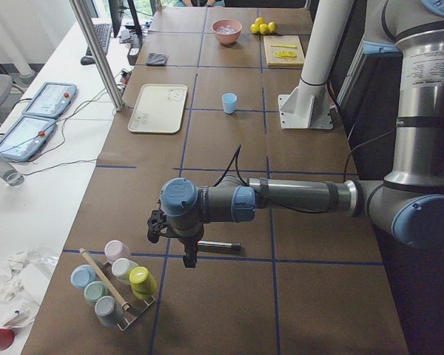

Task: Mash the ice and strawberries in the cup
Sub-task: 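Lower the right gripper into the pink bowl and grasp an ice cube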

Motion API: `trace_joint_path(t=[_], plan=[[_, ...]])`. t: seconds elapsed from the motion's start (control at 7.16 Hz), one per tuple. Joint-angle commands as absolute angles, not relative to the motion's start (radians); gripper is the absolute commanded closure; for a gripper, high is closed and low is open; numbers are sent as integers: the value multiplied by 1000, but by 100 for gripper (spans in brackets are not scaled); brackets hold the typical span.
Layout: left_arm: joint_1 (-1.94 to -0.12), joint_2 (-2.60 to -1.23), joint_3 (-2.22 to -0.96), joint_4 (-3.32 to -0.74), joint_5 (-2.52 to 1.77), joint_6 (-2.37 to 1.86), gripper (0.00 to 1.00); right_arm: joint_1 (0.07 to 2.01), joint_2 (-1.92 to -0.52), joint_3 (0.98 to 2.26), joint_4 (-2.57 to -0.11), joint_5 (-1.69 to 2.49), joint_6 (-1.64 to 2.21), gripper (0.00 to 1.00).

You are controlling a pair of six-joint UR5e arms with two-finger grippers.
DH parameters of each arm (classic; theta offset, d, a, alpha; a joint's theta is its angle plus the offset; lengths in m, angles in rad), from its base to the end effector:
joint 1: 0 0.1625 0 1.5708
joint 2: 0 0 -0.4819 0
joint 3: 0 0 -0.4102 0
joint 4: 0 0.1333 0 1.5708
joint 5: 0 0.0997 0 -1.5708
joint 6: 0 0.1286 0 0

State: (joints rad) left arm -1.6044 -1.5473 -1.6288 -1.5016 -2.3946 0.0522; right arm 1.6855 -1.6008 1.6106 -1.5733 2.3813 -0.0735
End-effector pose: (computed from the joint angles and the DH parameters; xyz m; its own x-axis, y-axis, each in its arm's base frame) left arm -0.0556 -0.4937 0.7209 0.6790 0.0039 -0.7341 -0.0019 1.0000 0.0036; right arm 0.0966 -0.4882 0.7281 0.6918 0.0005 0.7221 -0.0638 0.9961 0.0605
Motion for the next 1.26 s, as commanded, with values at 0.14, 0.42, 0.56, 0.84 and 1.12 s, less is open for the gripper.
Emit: trace_joint_path(t=[0.14,0.42,0.56,0.84,1.12], plan=[[-1605,-1546,-1631,-1502,-2395,52,0,1684,-1601,1618,-1577,2384,-77,0],[-1605,-1546,-1635,-1502,-2395,52,0,1645,-1598,1624,-1574,2407,-74,0],[-1605,-1546,-1637,-1502,-2395,52,0,1605,-1598,1662,-1574,2401,-68,1],[-1605,-1546,-1643,-1502,-2395,52,0,1499,-1601,1770,-1572,2366,85,1],[-1605,-1546,-1643,-1502,-2395,52,0,1441,-1614,1805,-1569,2356,165,1]])
